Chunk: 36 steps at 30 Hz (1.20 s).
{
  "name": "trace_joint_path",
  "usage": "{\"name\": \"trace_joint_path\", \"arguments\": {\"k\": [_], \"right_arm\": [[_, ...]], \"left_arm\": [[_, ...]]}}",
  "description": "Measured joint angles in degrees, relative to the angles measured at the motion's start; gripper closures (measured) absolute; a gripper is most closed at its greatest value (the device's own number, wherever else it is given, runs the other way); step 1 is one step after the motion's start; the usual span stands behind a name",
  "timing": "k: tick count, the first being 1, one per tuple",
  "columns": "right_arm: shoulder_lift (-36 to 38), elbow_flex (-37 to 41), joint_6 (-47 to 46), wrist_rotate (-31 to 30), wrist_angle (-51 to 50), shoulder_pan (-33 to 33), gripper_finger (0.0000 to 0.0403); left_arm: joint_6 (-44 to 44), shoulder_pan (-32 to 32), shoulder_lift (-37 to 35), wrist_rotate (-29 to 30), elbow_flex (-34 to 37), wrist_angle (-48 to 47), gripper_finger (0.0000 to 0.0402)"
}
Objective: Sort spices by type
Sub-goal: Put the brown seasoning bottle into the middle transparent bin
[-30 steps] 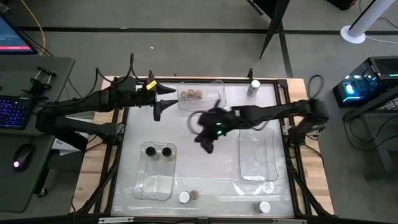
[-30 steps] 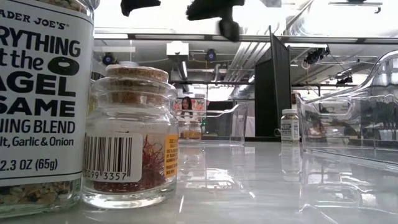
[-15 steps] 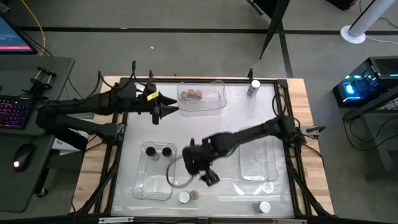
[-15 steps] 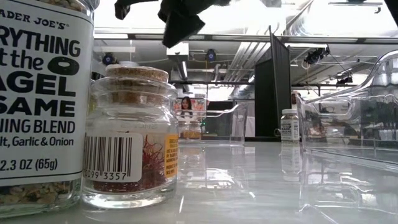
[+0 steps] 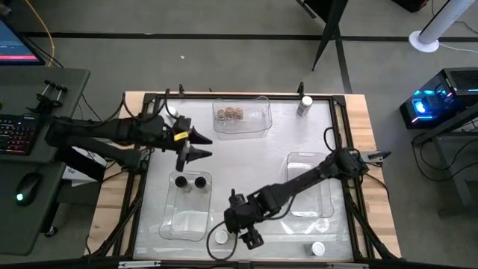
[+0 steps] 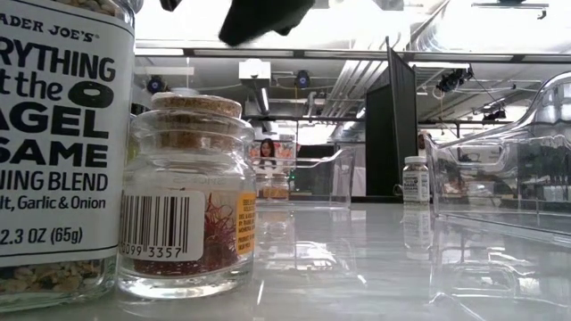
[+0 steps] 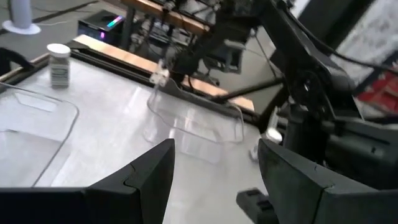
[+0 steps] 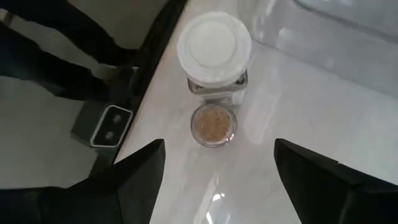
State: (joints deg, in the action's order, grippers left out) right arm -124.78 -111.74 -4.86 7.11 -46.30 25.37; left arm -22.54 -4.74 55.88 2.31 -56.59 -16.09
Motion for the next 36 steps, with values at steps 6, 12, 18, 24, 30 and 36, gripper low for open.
{"name": "trace_joint_path", "arguments": {"k": [6,12,18,24,30,36], "right_arm": [[-2.8,0.0,-3.1,-1.2,0.7,1.6,0.0105],[-5.8,0.0,-2.8,-1.5,2.5,3.0,0.0105],[-7.5,0.0,-4.4,-3.8,6.5,3.1,0.0105],[-8.1,0.1,-3.7,-5.4,8.0,3.2,0.0105],[-10.9,0.1,-2.9,-5.4,9.2,3.2,0.0105],[-12.2,0.1,-4.1,-5.5,10.9,3.2,0.0105]], "left_arm": [[1.2,-2.3,0.0,0.0,0.0,-0.7,0.0184],[1.2,-3.3,0.0,0.6,0.0,-1.1,0.0184],[1.2,-3.9,0.0,1.4,0.0,-1.2,0.0184],[1.2,-3.9,0.0,1.6,0.0,-1.2,0.0184],[1.2,-3.9,0.0,3.2,0.0,-2.0,0.0184],[1.2,-3.9,0.0,3.3,0.0,-2.1,0.0184]]}}
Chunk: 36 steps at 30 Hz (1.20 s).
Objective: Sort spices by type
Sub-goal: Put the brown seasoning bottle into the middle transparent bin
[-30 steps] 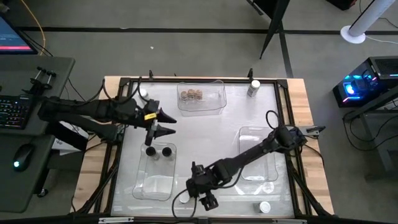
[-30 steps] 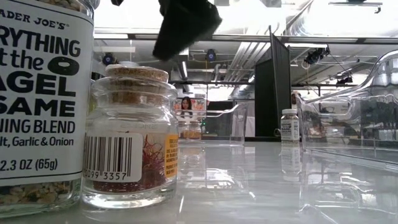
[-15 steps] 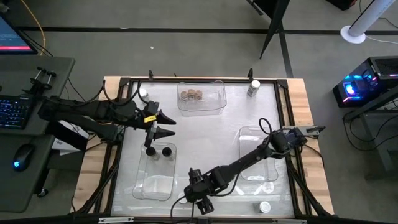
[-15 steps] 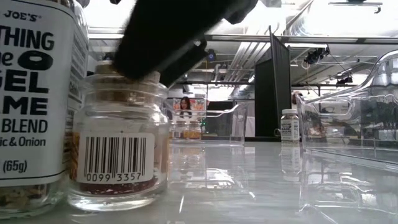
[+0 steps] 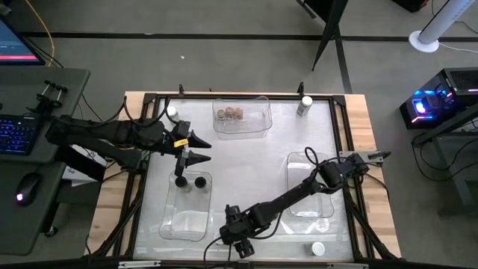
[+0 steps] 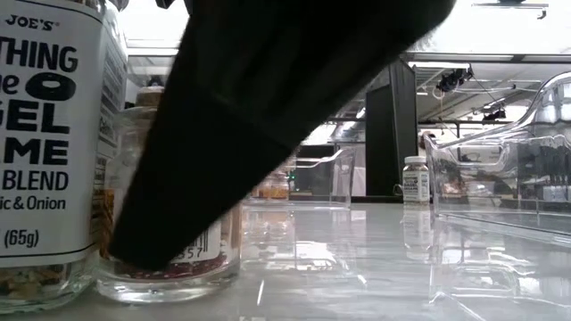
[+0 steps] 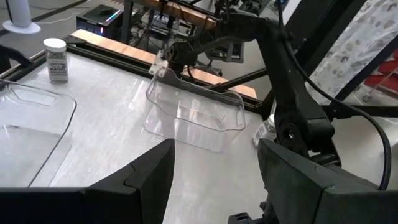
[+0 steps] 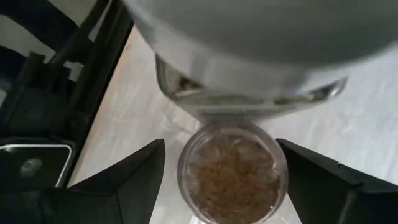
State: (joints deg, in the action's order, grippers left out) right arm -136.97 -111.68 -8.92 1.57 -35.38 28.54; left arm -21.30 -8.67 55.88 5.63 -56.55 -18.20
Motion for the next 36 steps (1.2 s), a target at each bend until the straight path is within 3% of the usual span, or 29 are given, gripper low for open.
{"name": "trace_joint_path", "arguments": {"k": [5,12,17,21,28,36], "right_arm": [[0.0,0.0,1.0,-1.0,0.1,0.0,0.0121],[0.3,0.0,0.4,-2.7,-0.2,0.0,0.0212],[0.7,-3.0,-1.2,-2.7,-7.2,-0.4,0.0215],[1.5,-8.0,-0.3,-2.7,-18.3,-1.2,0.0215],[7.0,-11.5,1.8,-2.9,-39.0,-5.2,0.0215],[15.7,-11.6,6.5,-14.5,-47.2,-18.6,0.0215]], "left_arm": [[0.5,0.0,0.0,0.0,0.0,0.0,0.0184],[0.6,0.0,0.0,0.1,0.0,0.0,0.0184],[0.8,0.0,0.0,-1.2,0.0,-0.7,0.0184],[3.9,0.0,-0.9,-4.7,0.0,-1.5,0.0184],[6.9,1.9,-5.9,-4.8,0.0,-1.4,0.0184],[6.6,3.1,-11.5,-1.9,-0.1,-1.6,0.0184]]}}
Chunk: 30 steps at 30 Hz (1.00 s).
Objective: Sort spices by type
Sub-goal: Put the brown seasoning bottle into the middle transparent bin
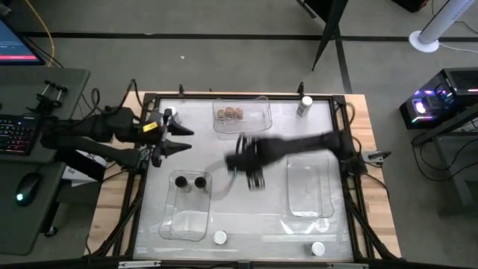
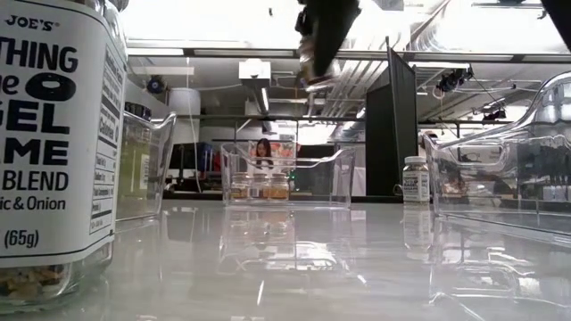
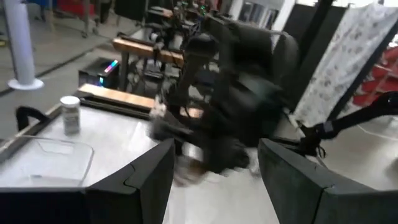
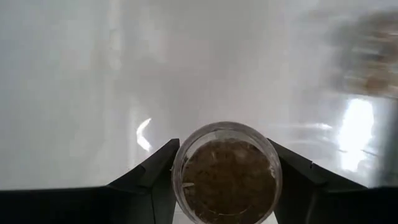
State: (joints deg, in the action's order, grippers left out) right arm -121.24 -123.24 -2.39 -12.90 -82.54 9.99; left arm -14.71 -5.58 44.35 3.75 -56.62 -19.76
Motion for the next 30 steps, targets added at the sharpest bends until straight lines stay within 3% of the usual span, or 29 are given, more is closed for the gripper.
{"name": "trace_joint_path", "arguments": {"k": [6,11,15,19,23,30], "right_arm": [[2.8,0.0,0.9,-3.1,9.2,-16.4,0.0215],[0.4,0.0,-4.6,0.8,16.8,-29.6,0.0215],[-3.7,0.0,-11.1,4.8,17.3,-37.3,0.0215],[-7.7,0.0,-16.0,10.6,17.2,-40.2,0.0215],[-9.4,0.0,-16.5,11.3,17.7,-39.3,0.0215],[-9.7,0.0,-26.7,3.8,20.5,-36.6,0.0215]], "left_arm": [[0.0,0.0,0.8,5.4,0.0,-0.1,0.0184],[-0.1,0.0,4.1,12.6,0.0,-0.2,0.0184],[-1.8,0.5,7.6,19.8,0.0,0.0,0.0184],[-6.4,2.7,10.6,25.8,0.0,0.4,0.0184],[-10.3,5.8,12.3,27.0,0.0,0.3,0.0184],[-5.2,12.3,13.0,26.5,0.0,0.3,0.0184]]}}
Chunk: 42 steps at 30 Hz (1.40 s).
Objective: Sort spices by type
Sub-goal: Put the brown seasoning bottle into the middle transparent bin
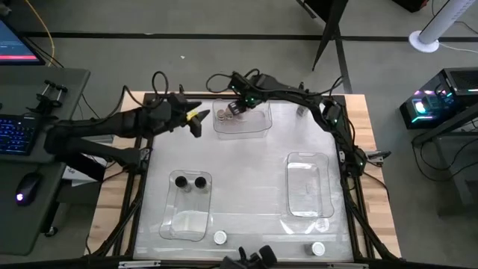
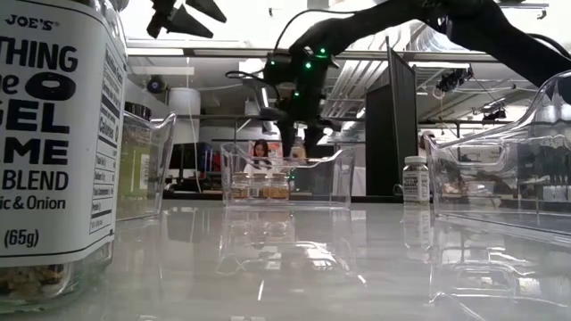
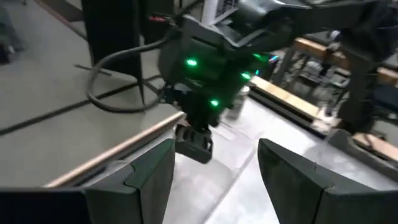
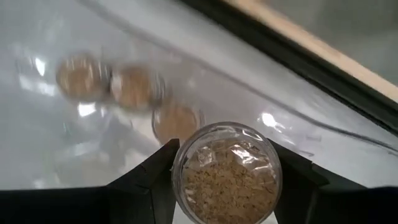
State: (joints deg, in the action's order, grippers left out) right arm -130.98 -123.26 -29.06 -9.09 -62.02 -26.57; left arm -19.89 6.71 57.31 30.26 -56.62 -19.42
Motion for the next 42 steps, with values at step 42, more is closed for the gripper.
{"name": "trace_joint_path", "arguments": {"k": [42], "right_arm": [[-6.0,0.4,-19.5,-4.2,2.3,-0.4,0.0206]], "left_arm": [[6.5,11.4,-0.2,-16.7,0.0,-0.1,0.0184]]}}
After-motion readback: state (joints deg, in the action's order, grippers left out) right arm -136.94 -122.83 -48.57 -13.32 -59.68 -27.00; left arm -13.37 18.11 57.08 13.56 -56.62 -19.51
